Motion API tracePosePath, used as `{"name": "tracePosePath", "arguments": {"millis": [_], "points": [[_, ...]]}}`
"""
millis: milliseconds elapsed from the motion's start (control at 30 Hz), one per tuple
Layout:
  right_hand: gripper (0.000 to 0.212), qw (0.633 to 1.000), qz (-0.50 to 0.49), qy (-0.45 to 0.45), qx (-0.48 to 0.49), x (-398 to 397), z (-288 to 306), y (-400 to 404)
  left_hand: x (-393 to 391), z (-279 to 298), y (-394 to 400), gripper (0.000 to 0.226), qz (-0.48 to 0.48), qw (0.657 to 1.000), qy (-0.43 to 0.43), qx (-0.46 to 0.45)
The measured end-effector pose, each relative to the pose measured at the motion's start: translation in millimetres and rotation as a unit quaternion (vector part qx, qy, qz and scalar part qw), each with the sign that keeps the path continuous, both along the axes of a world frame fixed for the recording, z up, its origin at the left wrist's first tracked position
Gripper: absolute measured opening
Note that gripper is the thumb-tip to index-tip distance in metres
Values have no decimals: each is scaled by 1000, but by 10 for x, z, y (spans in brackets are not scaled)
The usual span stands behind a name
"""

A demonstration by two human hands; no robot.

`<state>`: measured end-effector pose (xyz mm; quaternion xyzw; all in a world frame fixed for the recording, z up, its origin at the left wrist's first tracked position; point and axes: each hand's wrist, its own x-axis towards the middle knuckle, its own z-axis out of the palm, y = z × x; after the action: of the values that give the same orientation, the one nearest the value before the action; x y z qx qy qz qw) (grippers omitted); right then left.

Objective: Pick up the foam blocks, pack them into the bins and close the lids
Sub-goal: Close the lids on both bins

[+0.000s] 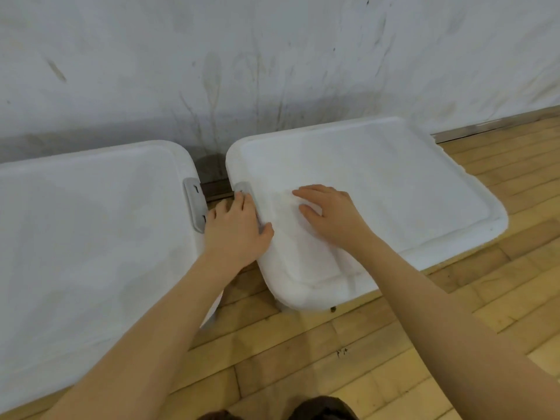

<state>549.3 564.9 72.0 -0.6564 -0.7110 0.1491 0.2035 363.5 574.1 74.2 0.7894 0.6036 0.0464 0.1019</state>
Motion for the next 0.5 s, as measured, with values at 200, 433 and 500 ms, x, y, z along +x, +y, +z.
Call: {"name": "tracePosePath", "arguments": {"millis": [200, 433, 500], "points": [[25, 992, -85, 29, 91, 452, 463, -187, 411, 598, -78, 41, 13, 988, -94, 122], [24, 980, -128, 29, 151, 1904, 418, -59, 1919, 563, 56, 38, -42, 975, -177, 126], [25, 981, -141, 20, 134, 2453, 343, 30, 2442, 484, 104, 38, -43, 976, -191, 100]]}}
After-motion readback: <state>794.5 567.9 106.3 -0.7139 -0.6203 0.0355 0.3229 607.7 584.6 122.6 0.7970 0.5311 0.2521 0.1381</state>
